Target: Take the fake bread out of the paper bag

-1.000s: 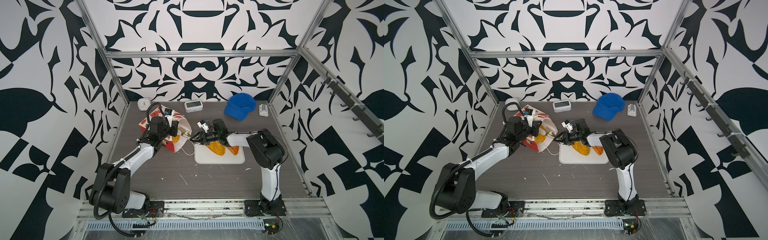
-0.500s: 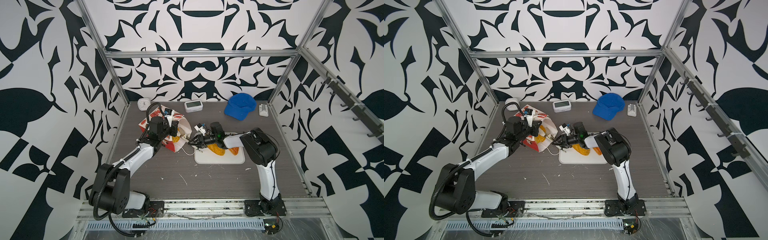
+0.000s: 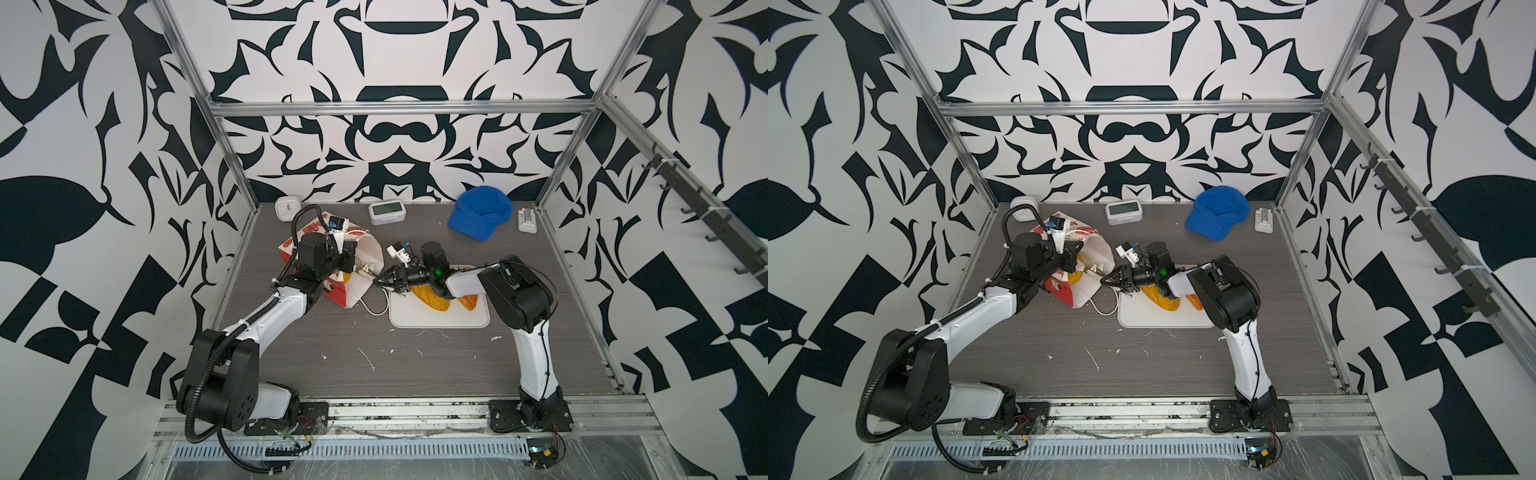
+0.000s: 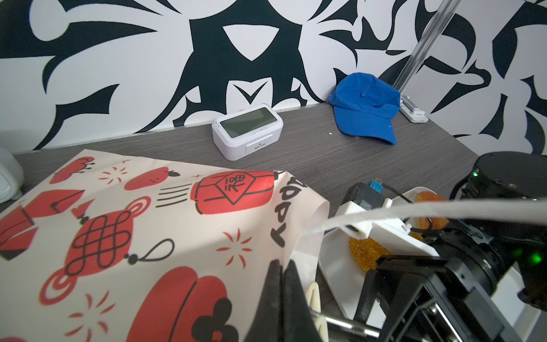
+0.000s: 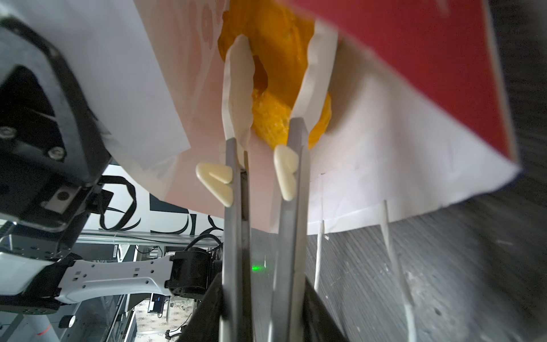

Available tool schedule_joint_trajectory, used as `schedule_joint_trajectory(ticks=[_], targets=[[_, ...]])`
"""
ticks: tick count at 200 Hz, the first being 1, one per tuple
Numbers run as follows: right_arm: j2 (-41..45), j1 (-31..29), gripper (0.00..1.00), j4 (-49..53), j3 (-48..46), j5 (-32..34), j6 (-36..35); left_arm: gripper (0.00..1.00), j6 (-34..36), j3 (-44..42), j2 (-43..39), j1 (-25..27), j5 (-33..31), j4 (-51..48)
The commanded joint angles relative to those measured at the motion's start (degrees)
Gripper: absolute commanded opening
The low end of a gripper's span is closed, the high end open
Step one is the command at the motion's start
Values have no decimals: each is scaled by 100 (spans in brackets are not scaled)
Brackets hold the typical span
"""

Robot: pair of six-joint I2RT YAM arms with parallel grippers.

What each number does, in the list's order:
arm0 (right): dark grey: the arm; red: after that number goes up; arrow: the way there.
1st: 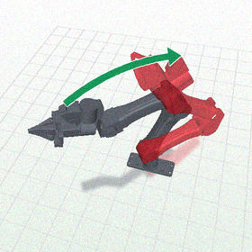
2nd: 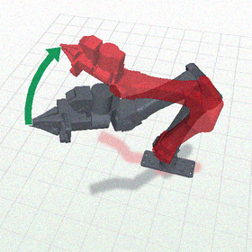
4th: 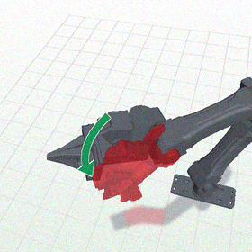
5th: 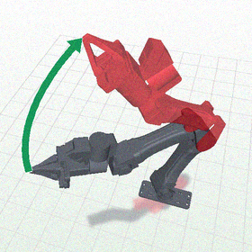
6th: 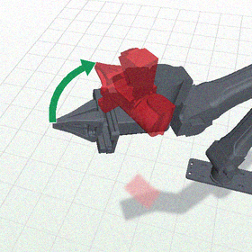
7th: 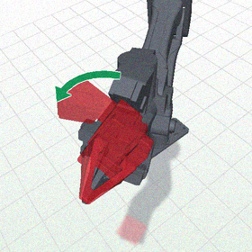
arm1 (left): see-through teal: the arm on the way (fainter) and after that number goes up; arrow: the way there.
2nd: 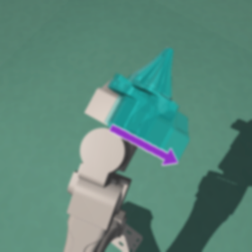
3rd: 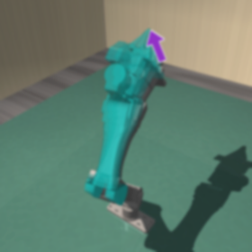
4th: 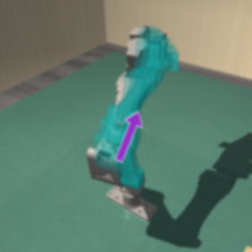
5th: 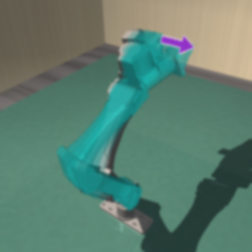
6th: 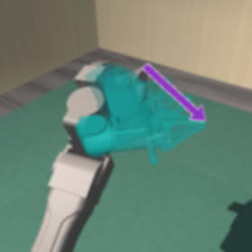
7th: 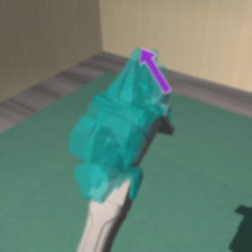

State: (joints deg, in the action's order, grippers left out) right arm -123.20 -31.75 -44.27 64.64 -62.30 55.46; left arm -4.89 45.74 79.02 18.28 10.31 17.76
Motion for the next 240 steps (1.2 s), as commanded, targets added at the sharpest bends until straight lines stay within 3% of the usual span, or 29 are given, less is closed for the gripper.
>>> schedule_joint_trajectory(ticks=[1, 48, 70, 102, 124, 157, 191, 240], targets=[[103, -46, 28, -630, 61, -251, -3, 0, -21, 14, -142, -18, 82, 105], [146, -38, 18, -811, -56, -274, 77, 0, -3, -7, -203, -13, 45, 70], [186, -38, 7, -874, -141, -265, 79, 0, 13, -12, -228, -13, 33, 41], [362, -25, 0, -943, -349, -185, 79, 0, 36, -10, -255, -17, -10, 13], [631, 10, 0, -897, -542, -93, 8, 0, 45, -21, -265, -17, -45, 8], [1103, 46, 0, -49, -680, 133, -554, 0, 40, -21, -187, -13, -80, 52], [1506, 142, 0, 190, -854, 231, -587, 0, 23, -38, -134, -18, -141, 118], [2205, 182, 0, 1690, -1118, 506, -1470, 0, -12, -74, -93, -17, -325, 258]])
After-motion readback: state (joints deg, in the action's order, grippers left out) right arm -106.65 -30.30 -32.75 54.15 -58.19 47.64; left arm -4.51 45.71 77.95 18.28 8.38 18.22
